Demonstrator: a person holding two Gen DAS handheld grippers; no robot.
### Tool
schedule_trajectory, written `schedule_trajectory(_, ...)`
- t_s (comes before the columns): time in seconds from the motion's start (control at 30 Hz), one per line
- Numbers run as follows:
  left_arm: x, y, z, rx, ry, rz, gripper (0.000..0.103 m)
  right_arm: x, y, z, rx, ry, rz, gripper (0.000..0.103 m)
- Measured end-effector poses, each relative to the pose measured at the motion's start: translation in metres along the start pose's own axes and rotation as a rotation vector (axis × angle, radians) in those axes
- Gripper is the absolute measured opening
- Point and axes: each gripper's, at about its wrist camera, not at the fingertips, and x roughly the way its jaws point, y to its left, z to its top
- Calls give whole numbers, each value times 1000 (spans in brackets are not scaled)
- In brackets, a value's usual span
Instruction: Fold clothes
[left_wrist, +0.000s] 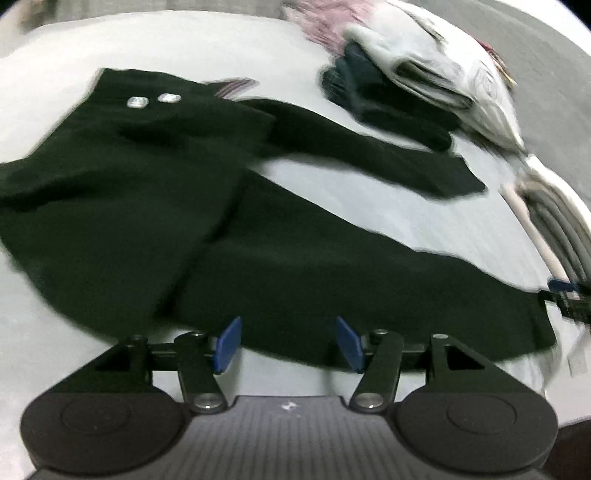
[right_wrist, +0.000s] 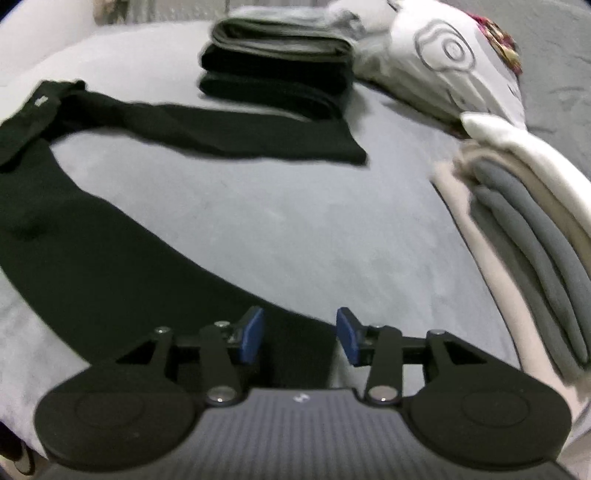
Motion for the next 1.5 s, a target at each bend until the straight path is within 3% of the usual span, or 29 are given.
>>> schedule_trajectory(0.2,-22,58,11,-171,-100,123,59,3,47,28,-20,-55,140,52)
schedule_trajectory(0.37,-29,90,17,-216,-137,210,59,8,101,48,-98,-60,215,52)
schedule_trajectory(0.53,-28,111,22,-262,-146,212,59,13,151,59,-145,-44,318,52)
schedule_trajectory(0.67,-28,120,24,-259,-167,231,59,11,186,65,-202,-56,345,52)
schedule_trajectory(1.07,-13,164,24,-315,-232,177,56,4,259,78,-254,-89,448,52)
schedule_trajectory(1.3,1,184,21,-377,-260,98,52,-1,309,70,-384,-113,542,44)
schedule_trajectory(1.5,8,192,20,-388,-297,51,52,1,337,62,-480,-141,540,40)
